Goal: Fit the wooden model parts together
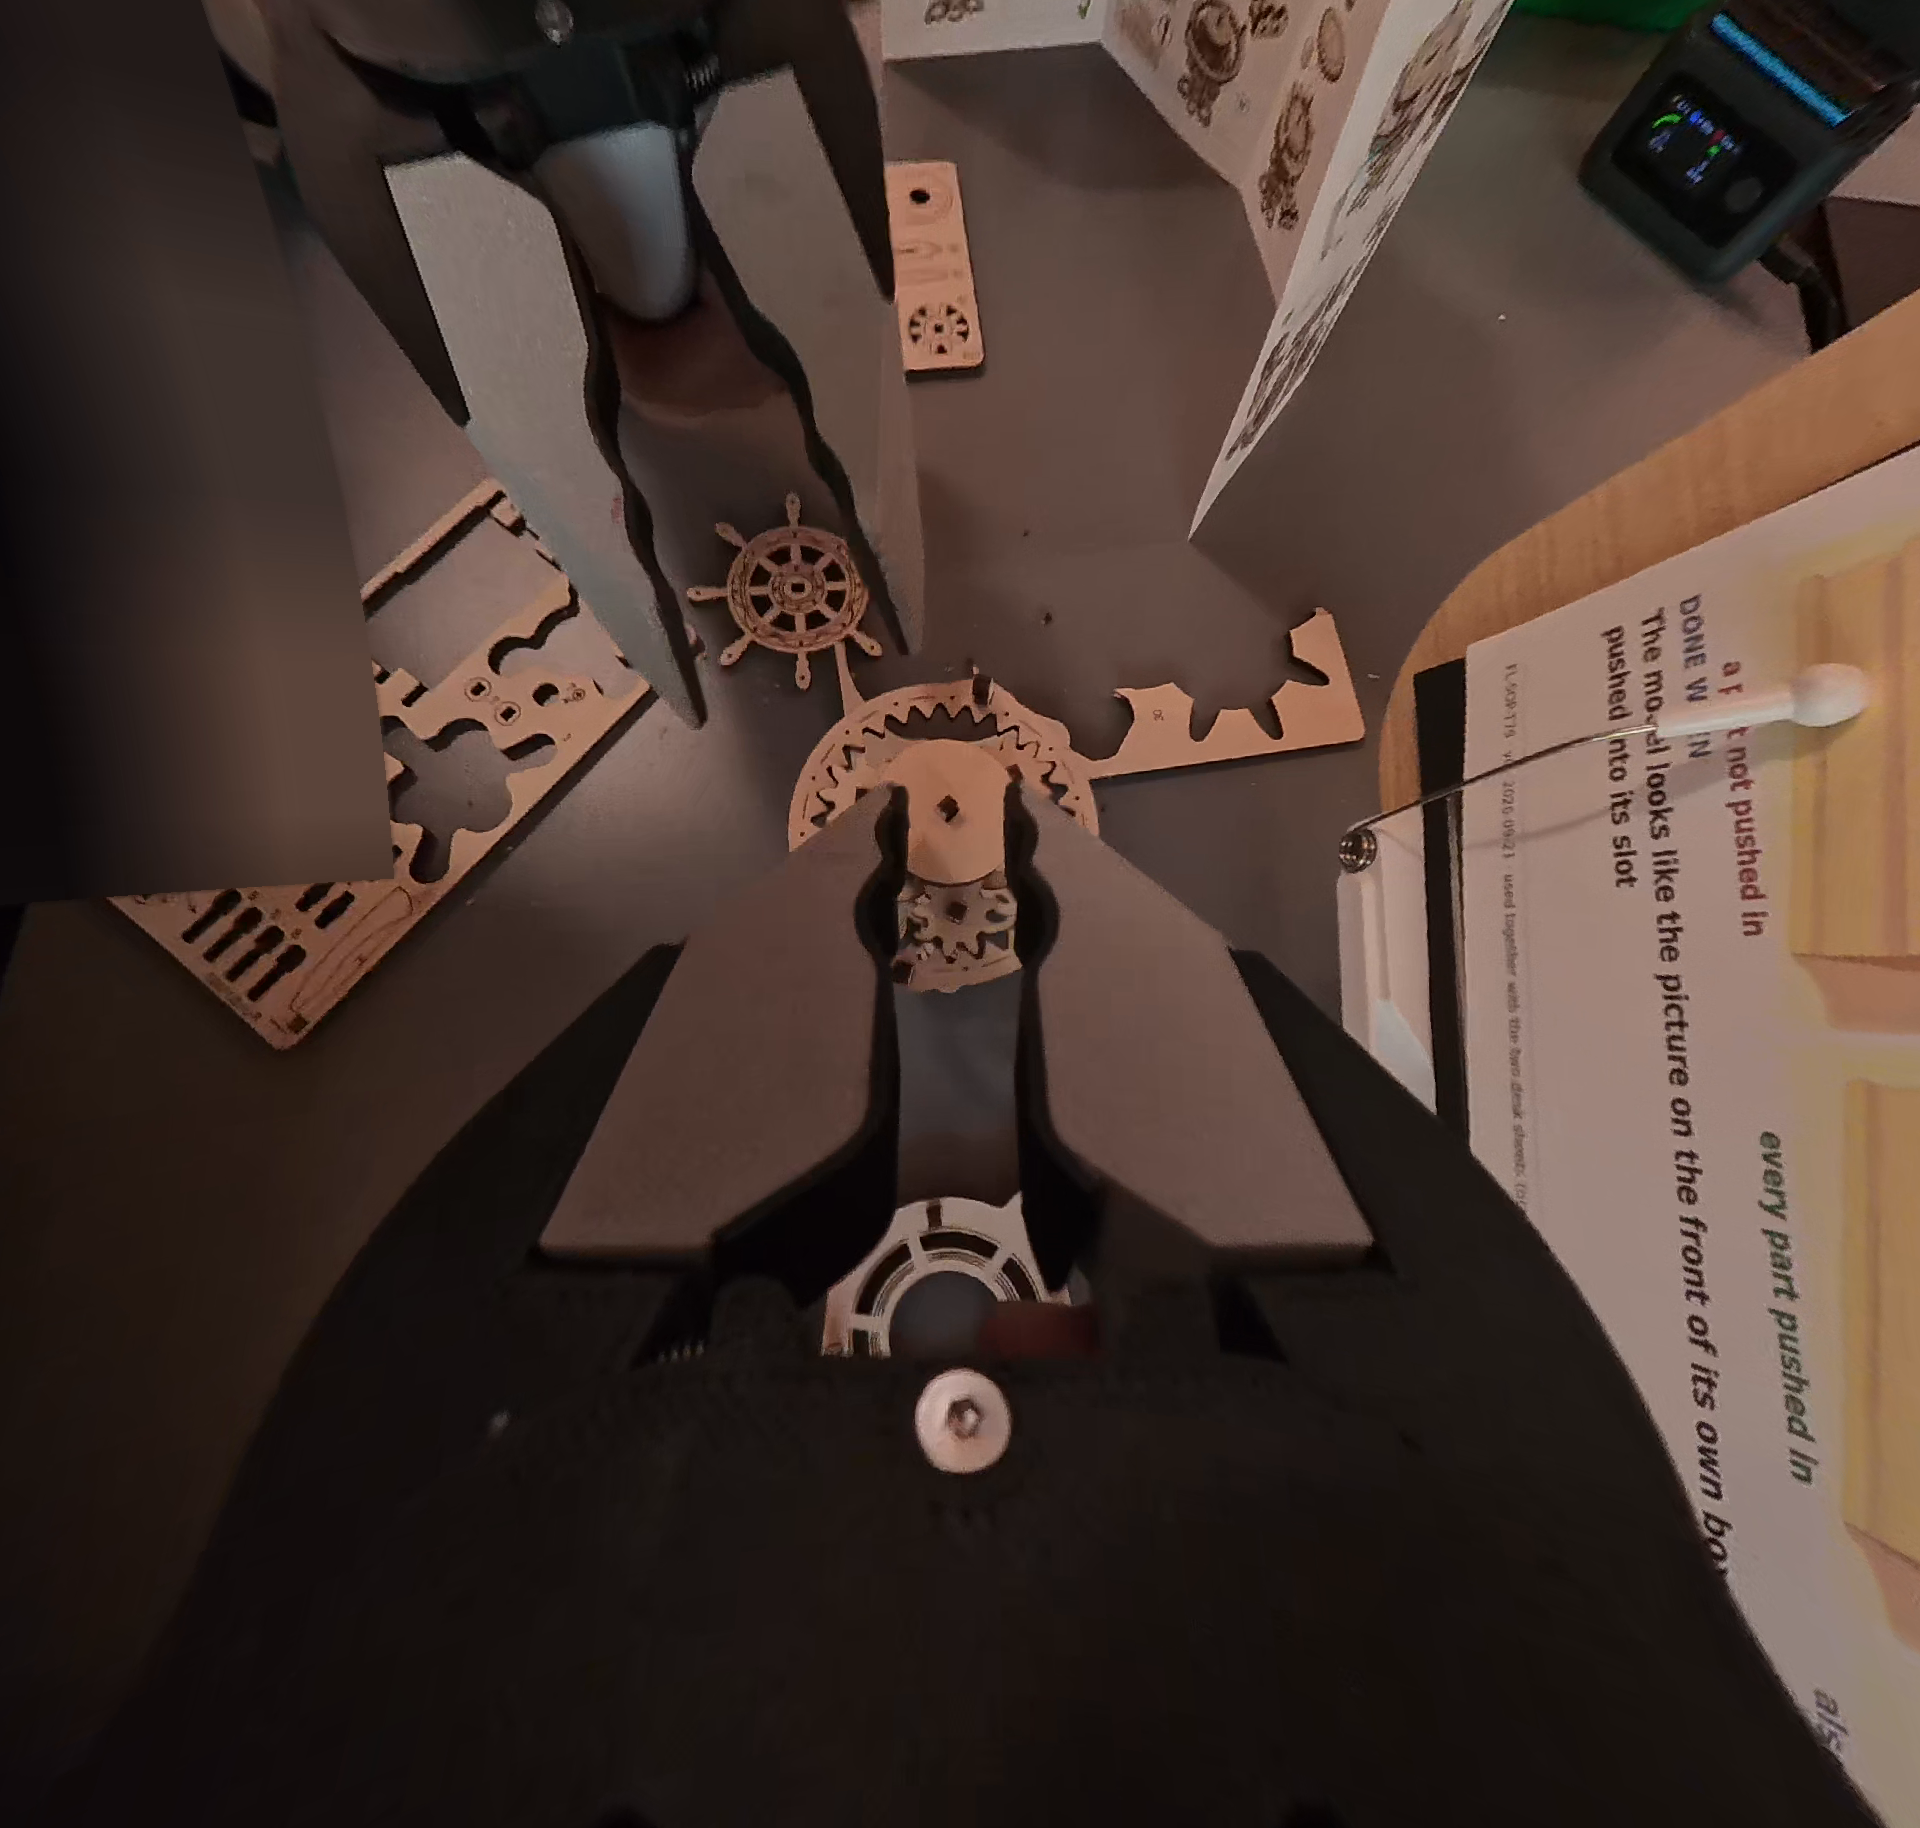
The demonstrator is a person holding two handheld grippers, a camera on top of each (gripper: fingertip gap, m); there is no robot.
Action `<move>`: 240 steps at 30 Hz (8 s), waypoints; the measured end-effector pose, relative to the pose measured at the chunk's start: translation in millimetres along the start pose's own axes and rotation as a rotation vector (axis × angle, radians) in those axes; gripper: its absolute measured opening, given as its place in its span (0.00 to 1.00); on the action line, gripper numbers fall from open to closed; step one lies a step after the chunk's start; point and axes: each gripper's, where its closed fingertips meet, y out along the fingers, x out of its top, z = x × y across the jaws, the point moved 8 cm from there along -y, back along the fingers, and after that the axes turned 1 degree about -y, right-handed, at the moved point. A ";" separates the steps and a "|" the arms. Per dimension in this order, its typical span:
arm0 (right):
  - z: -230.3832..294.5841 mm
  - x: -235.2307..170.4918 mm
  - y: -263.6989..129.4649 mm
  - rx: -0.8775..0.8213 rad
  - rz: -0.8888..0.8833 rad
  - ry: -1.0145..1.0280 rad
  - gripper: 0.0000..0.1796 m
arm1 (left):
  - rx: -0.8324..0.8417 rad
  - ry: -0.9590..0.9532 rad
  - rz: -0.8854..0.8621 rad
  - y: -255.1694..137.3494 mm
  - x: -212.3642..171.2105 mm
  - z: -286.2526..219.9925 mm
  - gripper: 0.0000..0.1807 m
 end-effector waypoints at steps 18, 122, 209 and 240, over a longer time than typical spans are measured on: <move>-16.3 1.8 -11.7 -0.076 -0.085 0.093 0.07 | -0.029 -0.294 -0.094 2.9 -0.7 8.5 0.27; 13.9 18.7 -28.0 -0.105 -0.043 0.102 0.00 | 0.000 -0.055 -0.003 11.7 -7.3 7.9 0.23; 26.4 -30.1 -56.3 -0.350 -0.301 0.238 0.11 | 0.126 -0.024 -0.014 -20.3 2.7 35.8 0.24; 45.2 -83.2 -76.5 -0.573 -0.608 0.385 0.31 | 0.130 -0.301 -0.194 -74.6 10.0 26.0 0.26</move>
